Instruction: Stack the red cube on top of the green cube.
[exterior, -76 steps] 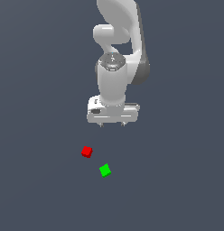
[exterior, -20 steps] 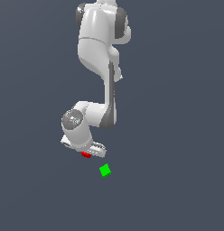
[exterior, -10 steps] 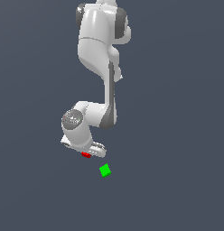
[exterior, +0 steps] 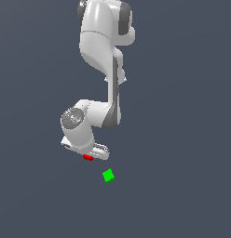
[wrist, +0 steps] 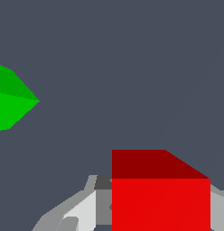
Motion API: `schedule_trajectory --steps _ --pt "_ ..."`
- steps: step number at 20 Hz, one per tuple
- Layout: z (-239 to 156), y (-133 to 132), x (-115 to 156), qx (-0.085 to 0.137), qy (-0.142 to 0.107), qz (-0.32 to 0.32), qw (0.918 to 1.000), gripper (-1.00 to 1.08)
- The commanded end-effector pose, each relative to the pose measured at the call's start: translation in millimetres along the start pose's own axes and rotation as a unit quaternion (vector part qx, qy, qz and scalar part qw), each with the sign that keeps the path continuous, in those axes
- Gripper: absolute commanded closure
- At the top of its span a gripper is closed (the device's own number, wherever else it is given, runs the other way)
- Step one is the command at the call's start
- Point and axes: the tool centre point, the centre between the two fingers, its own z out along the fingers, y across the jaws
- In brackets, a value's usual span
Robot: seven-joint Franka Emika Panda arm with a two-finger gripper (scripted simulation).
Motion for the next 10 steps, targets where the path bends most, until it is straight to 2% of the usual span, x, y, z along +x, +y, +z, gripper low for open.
schedule_trajectory --steps 1,10 --pt "-17 0 0 0.000 0.001 0.000 1.0000 1.08" --pt "-71 0 0 0.000 0.001 0.000 1.0000 1.08"
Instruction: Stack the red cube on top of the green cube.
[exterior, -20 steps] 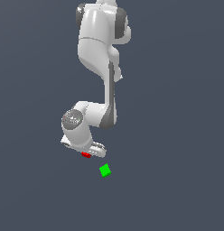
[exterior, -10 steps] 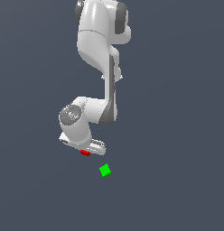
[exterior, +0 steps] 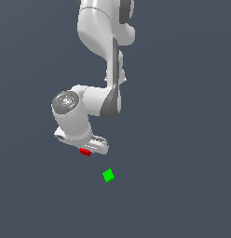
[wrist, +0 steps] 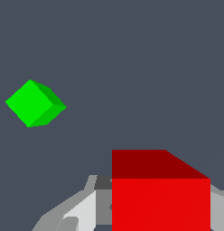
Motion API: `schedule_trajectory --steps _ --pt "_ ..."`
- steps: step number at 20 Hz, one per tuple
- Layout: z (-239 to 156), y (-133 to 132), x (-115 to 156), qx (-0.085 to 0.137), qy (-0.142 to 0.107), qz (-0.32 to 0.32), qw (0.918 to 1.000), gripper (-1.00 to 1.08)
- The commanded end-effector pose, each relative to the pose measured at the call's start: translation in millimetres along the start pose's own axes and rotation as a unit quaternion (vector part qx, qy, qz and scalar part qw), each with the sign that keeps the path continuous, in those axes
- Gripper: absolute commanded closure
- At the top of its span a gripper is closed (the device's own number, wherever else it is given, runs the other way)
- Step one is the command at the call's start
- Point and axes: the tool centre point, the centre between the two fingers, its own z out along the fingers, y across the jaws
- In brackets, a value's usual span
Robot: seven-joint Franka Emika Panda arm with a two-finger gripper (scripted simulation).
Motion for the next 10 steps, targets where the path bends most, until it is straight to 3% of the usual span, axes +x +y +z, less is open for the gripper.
schedule_trajectory --steps 1,10 --pt "-8.8 0.1 0.0 0.000 -0.001 0.000 1.0000 1.08" --pt "-9.8 -3.7 2.6 0.000 0.000 0.000 1.0000 1.08"
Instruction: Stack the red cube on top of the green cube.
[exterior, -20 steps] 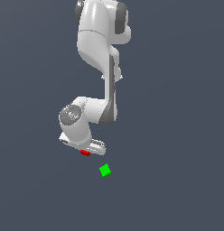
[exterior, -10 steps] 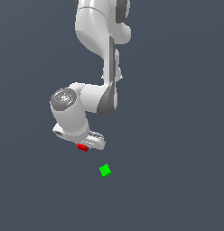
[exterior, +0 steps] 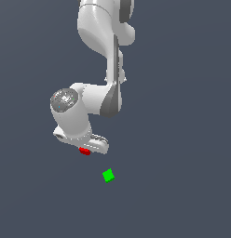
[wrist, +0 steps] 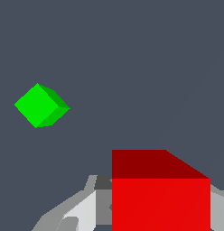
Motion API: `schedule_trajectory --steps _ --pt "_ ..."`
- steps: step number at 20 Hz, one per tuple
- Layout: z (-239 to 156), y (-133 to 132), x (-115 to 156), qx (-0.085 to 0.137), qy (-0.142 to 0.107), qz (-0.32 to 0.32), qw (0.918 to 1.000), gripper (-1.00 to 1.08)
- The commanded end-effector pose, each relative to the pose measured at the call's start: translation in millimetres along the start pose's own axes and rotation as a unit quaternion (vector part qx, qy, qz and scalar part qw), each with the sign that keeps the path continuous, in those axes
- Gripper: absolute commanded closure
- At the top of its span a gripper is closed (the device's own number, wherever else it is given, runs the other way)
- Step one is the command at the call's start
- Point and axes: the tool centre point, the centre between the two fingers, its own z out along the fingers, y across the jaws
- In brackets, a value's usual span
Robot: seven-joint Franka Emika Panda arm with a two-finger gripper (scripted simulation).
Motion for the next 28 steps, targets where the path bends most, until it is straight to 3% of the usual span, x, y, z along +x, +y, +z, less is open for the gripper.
schedule_trajectory --steps 1,20,28 --pt "2 -4 2 0.000 0.000 0.000 1.0000 1.08" --pt "44 -87 42 0.000 0.000 0.000 1.0000 1.08" --pt "54 -108 54 0.000 0.000 0.000 1.0000 1.08"
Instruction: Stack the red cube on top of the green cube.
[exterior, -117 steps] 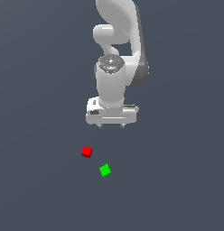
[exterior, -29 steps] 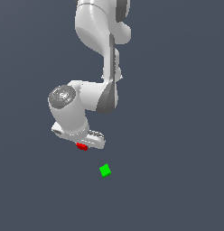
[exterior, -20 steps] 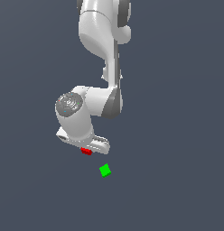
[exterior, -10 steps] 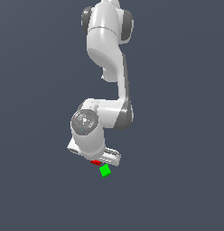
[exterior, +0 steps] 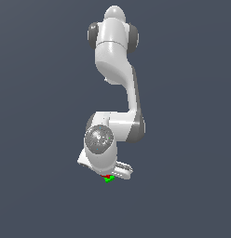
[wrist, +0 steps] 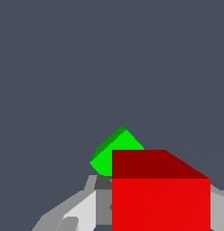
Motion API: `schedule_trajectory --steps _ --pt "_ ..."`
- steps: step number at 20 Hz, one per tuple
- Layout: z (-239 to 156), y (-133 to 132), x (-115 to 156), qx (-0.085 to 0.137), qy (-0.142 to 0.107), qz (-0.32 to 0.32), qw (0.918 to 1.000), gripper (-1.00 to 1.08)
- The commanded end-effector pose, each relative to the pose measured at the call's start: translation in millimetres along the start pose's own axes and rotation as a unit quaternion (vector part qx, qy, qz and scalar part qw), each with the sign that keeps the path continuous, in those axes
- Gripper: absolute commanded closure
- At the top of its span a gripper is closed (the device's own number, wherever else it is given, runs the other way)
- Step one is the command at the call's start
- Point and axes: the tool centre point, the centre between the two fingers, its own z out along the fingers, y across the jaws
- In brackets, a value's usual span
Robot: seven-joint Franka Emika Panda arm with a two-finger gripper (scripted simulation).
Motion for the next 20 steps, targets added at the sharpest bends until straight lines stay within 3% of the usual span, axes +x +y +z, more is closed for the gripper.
schedule_trajectory --steps 1,10,11,20 --pt "1.8 -4.6 3.1 0.000 0.001 0.000 1.0000 1.08" --pt "4.2 -9.7 6.8 0.000 0.001 0.000 1.0000 1.08" --pt "4.2 -9.7 6.8 0.000 0.001 0.000 1.0000 -0.92" --pt "4.2 -9.7 6.8 0.000 0.001 0.000 1.0000 -0.92"
